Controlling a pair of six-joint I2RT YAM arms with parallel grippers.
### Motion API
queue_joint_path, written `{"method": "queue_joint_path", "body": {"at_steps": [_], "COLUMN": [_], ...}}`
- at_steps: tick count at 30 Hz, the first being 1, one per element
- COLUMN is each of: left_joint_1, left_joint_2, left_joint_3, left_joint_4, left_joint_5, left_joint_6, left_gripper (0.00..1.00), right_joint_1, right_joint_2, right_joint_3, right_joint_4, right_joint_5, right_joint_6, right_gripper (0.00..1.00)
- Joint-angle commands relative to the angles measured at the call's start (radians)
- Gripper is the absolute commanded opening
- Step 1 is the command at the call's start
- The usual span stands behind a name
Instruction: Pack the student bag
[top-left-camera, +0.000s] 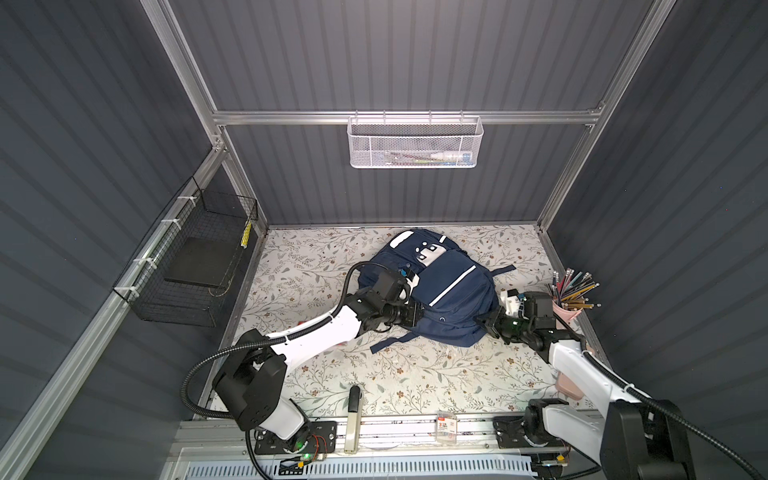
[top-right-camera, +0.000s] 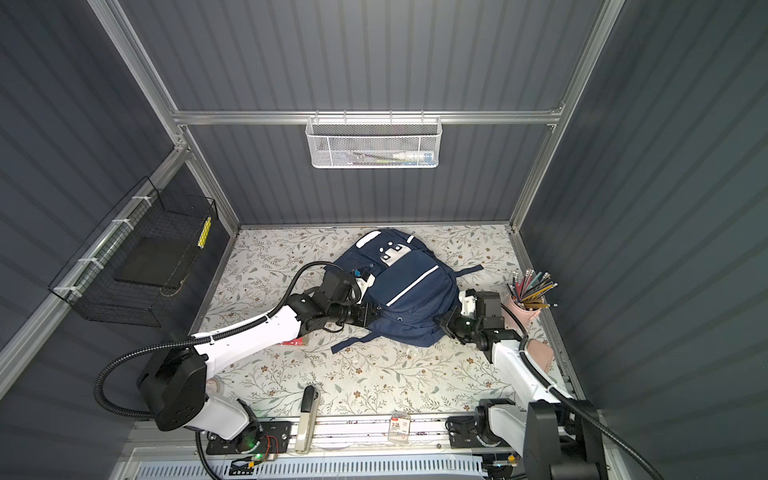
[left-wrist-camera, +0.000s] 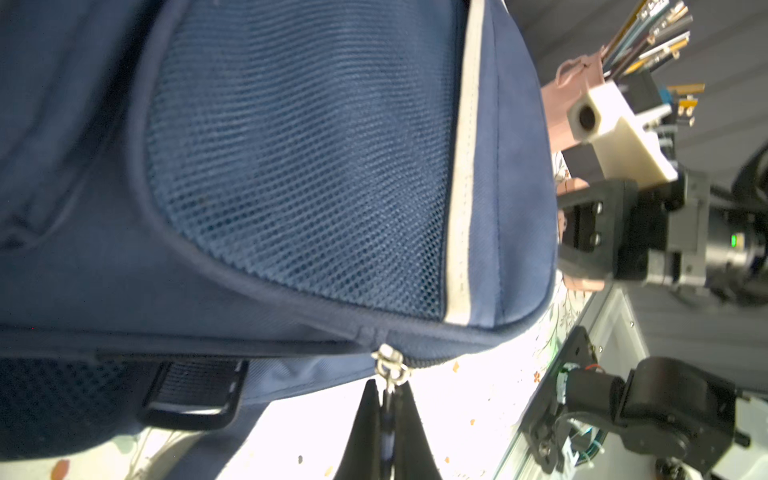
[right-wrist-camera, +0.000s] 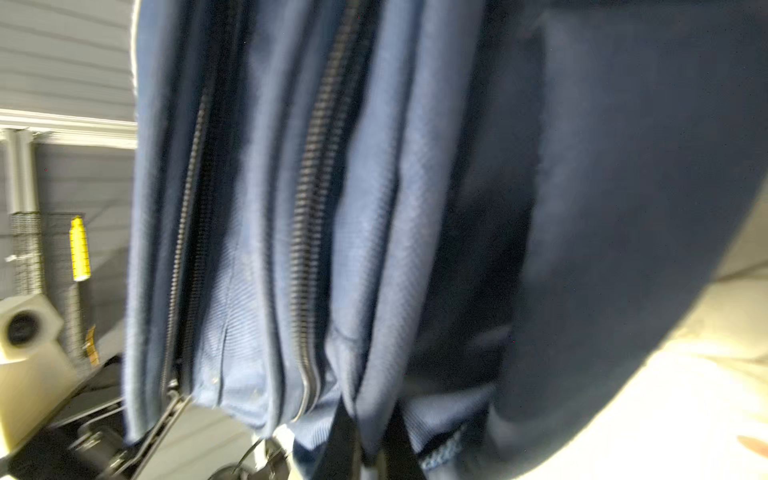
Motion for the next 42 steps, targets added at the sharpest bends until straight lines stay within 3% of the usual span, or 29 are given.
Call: {"method": "queue_joint_path", "body": {"at_steps": [1, 7, 11, 12, 14, 15, 21, 25, 29, 33, 35, 37, 38, 39, 42], "left_joint_1": [0.078, 0.142, 0.152, 0.152, 0.152, 0.153, 0.157, 0.196, 0.259, 0.352, 0.420, 0.472, 0.491, 0.510, 0.563], "left_joint_2": [-0.085, -0.107, -0.131, -0.130, -0.134, -0.136, -0.158, -0.171, -0.190, -0.203, -0.235, -0.255, -0.269, -0.286, -0.328], "left_joint_3": [-0.002, 0.024, 0.016, 0.017, 0.017, 0.019, 0.046, 0.047, 0.021, -0.045, -0.097, -0.112, -0.124, -0.145, -0.197], "left_joint_4": [-0.154, -0.246, -0.187, -0.174, -0.159, -0.159, -0.204, -0.260, -0.266, -0.208, -0.165, -0.187, -0.196, -0.194, -0.214], "left_joint_5": [-0.065, -0.124, -0.029, -0.010, -0.010, -0.017, -0.079, -0.120, -0.127, -0.027, 0.034, 0.042, 0.026, 0.016, -0.027], "left_joint_6": [0.115, 0.190, 0.186, 0.176, 0.158, 0.152, 0.078, 0.014, -0.012, -0.078, -0.126, -0.128, -0.130, -0.137, -0.140], "left_gripper": [0.00, 0.04, 0.40, 0.47, 0.59, 0.64, 0.65, 0.65, 0.76, 0.83, 0.97, 1.00, 1.00, 1.00, 1.00], "right_joint_1": [-0.104, -0.105, -0.073, -0.056, -0.023, 0.004, 0.181, 0.275, 0.339, 0.416, 0.434, 0.439, 0.439, 0.440, 0.448], "right_joint_2": [0.064, 0.076, -0.034, -0.070, -0.117, -0.141, -0.182, -0.148, -0.016, 0.060, 0.024, -0.048, -0.086, -0.123, -0.218], "right_joint_3": [0.033, 0.072, 0.075, 0.079, 0.093, 0.102, 0.093, 0.046, 0.111, 0.206, 0.234, 0.247, 0.253, 0.258, 0.259], "right_joint_4": [-0.095, -0.138, -0.160, -0.170, -0.196, -0.215, -0.243, -0.123, -0.058, -0.136, -0.221, -0.299, -0.340, -0.373, -0.431], "right_joint_5": [0.089, 0.138, 0.134, 0.141, 0.130, 0.146, 0.226, 0.288, 0.277, 0.312, 0.414, 0.483, 0.507, 0.520, 0.524], "right_joint_6": [-0.124, -0.165, -0.174, -0.178, -0.199, -0.206, -0.146, -0.051, -0.061, -0.150, -0.181, -0.216, -0.229, -0.243, -0.248], "right_gripper": [0.00, 0.00, 0.00, 0.06, 0.29, 0.31, 0.20, 0.22, 0.27, 0.51, 0.63, 0.71, 0.80, 0.98, 0.99]}}
